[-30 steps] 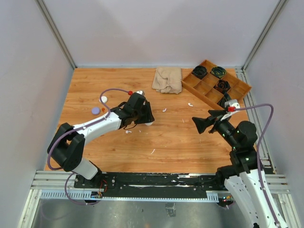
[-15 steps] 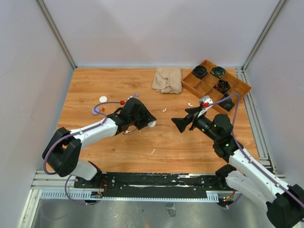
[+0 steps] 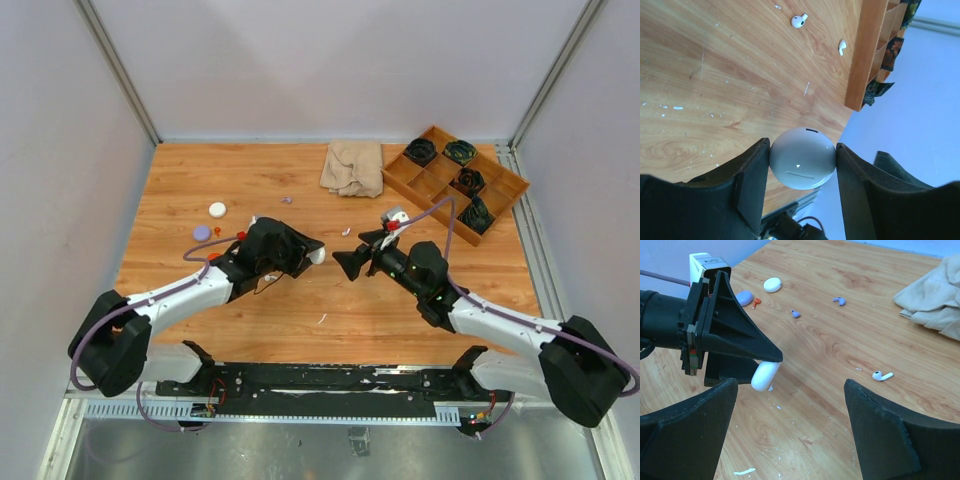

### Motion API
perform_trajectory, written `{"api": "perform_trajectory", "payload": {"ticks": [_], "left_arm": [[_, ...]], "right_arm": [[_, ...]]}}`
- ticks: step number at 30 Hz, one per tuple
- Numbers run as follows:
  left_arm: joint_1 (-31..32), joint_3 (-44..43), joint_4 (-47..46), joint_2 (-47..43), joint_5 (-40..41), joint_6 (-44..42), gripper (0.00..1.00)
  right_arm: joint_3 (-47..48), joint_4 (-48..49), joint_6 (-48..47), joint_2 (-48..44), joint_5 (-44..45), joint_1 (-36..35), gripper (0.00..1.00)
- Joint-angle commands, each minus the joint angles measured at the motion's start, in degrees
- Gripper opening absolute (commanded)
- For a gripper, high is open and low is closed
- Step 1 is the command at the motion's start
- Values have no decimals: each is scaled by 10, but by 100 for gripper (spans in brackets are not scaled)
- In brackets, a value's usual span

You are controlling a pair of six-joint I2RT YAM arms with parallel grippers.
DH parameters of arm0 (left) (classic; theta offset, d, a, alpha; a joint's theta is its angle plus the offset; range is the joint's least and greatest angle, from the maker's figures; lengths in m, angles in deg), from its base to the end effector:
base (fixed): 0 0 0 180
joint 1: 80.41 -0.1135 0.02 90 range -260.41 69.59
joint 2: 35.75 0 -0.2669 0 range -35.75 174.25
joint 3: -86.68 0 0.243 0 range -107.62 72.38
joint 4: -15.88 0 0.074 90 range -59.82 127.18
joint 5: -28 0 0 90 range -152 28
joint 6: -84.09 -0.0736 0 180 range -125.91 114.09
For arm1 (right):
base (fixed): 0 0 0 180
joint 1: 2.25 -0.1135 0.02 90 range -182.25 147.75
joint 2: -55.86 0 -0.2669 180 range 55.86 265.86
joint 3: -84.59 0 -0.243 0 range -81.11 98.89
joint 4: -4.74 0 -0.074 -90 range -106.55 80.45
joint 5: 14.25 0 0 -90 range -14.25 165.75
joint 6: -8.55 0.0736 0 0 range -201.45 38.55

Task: Insert the wireless bluetooth earbuds into the charging case
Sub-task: Pick up the charging case at the center of the board.

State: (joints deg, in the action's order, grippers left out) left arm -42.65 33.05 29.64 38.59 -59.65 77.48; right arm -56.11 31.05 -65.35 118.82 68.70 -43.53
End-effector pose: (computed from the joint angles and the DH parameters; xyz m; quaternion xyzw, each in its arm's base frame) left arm 0.2366 -0.1794 0.2011 -0.3518 0.8118 -0.3968 0.2446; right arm 0.1955 0.1837 0.2605 -0.1936 0.6630 0.3838 0.6129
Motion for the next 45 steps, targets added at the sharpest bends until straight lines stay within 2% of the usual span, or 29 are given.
{"api": "perform_trajectory", "payload": {"ticks": [1,8,19,30,36,40,45], "left_arm": [[5,31,-50,-30,25,75,33],[5,58,-82,-43,39,128,33],[4,84,-135,-30,10,183,33],[5,97,-138,-34,7,205,33],[5,98,-137,-38,8,203,36],[5,97,-138,-39,10,198,34],[5,100,-138,-48,24,188,38]], "right_arm": [[10,82,4,40,37,-30,87],[15,132,20,97,75,-58,75],[54,182,-1,189,141,-115,63],[63,197,-15,215,185,-137,51],[66,191,-11,215,186,-137,39],[68,175,-2,205,181,-137,40],[83,111,13,184,182,-137,44]]}}
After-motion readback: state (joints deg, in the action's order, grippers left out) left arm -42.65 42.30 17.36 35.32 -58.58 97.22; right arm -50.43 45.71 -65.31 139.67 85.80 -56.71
